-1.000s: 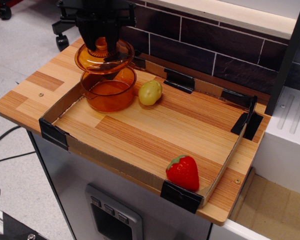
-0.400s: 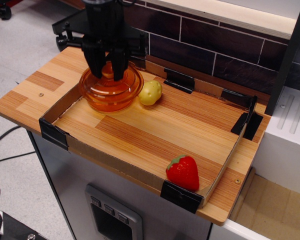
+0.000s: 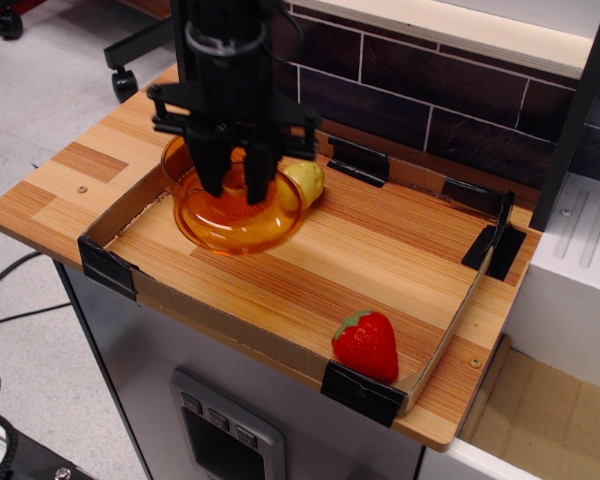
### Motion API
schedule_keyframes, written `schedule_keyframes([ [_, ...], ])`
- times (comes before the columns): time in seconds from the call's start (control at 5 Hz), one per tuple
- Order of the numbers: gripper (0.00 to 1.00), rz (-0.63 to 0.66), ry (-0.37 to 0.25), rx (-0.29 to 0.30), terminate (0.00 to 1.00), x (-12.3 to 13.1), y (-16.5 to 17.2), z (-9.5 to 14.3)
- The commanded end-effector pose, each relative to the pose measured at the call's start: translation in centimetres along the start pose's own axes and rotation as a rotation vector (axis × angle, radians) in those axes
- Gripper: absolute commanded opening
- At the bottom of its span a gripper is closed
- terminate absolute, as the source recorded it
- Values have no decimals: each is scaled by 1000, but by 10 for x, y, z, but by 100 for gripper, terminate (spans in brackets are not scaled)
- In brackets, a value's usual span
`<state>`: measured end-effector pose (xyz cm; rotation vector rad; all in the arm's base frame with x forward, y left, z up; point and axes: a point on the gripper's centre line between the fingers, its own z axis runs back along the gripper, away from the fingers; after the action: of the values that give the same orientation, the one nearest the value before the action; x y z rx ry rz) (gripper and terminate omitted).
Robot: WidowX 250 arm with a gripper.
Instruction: Take lid off pot
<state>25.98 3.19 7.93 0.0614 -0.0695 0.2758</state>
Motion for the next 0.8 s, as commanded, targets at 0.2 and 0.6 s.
schedule_keyframes([
  [0.2, 0, 12, -31, 56, 0, -2, -22, -30],
  [0.6, 100, -9, -4, -2, 0, -2, -21, -20],
])
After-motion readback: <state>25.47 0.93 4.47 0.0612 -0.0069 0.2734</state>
